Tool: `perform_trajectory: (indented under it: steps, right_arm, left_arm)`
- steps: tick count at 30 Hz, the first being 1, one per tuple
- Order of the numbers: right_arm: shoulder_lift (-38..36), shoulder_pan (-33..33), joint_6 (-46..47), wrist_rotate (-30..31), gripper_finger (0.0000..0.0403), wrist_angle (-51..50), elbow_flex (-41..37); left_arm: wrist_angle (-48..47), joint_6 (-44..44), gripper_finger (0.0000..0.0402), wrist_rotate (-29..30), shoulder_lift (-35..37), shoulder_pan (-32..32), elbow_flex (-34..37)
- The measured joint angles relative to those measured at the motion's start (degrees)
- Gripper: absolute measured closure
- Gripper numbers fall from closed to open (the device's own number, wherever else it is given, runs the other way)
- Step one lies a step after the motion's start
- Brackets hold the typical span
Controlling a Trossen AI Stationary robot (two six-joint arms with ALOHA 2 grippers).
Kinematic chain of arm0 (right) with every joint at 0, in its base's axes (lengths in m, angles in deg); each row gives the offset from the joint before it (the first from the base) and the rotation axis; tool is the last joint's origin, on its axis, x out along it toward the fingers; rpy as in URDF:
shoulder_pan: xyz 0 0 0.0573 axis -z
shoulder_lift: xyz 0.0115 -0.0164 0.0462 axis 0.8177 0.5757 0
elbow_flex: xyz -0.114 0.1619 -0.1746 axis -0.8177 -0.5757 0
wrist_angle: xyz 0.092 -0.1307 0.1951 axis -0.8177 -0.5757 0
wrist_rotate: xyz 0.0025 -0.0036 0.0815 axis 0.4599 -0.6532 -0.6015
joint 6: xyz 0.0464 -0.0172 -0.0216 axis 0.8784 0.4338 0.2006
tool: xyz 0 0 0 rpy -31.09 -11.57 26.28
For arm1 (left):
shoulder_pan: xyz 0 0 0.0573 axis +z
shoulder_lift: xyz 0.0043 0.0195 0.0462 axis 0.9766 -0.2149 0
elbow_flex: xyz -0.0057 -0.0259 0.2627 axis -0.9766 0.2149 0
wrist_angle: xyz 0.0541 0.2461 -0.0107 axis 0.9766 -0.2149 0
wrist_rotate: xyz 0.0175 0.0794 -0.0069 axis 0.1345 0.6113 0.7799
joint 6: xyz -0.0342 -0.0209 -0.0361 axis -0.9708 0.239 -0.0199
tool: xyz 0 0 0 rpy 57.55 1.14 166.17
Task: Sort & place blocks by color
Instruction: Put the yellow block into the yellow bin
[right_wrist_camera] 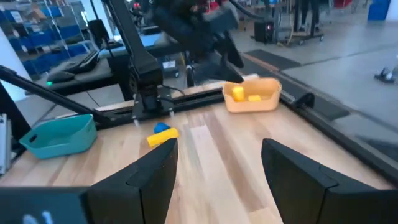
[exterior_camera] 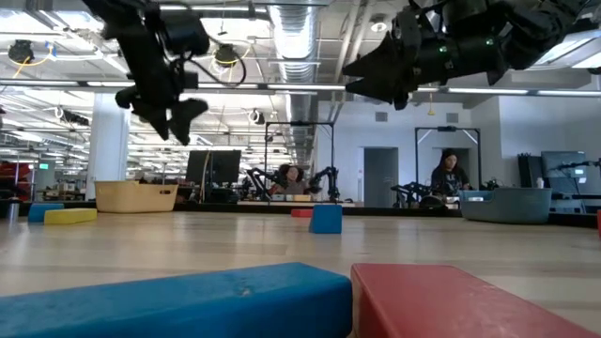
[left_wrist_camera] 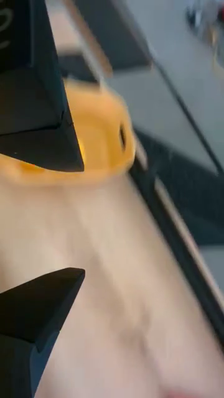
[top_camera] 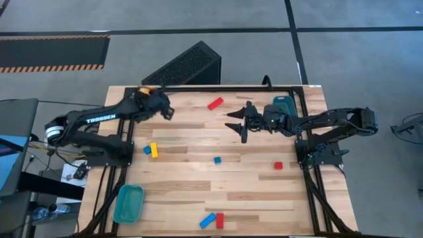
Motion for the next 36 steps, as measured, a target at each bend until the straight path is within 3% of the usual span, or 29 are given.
perform_trajectory:
  steps: [3,8,12,16,25,32,36]
  right_arm:
    - [-0.01,0.04,1.25,0.26,0.0148,0.39,-0.07]
    - [-0.1,0.17,1.08,2.82,0.0148,0.44,-0.07]
    - [-0.14,0.17,0.11,3.51,0.0148,0.61,-0.07]
    - [-0.11,0.15,0.09,3.23,0.0148,-0.53,-0.07]
    - [-0.11,0.21,-0.57,3.21,0.0148,-1.07,-0.04]
    - [-0.09,1.68,-0.53,3.06,0.0148,-1.41,-0.04]
    - [-0.09,1.78,-0.53,3.06,0.0148,-1.75,-0.04]
  left_arm:
    - [-0.33,-3.58,0.0148,-3.18,0.23,-6.59,2.04]
    - [-6.64,-11.81,0.0148,-16.83,0.21,-15.72,5.34]
    - [-15.99,-20.98,0.0148,-18.36,0.27,-21.18,5.59]
    - [-21.49,-26.04,0.0148,-19.64,0.27,-20.81,5.6]
    - [-17.35,-31.33,0.0148,-29.06,0.27,-16.76,11.66]
    - [-8.57,-37.6,0.0148,-29.36,0.27,-14.52,13.82]
    - [-8.45,-38.82,0.0148,-29.67,0.21,-14.38,15.34]
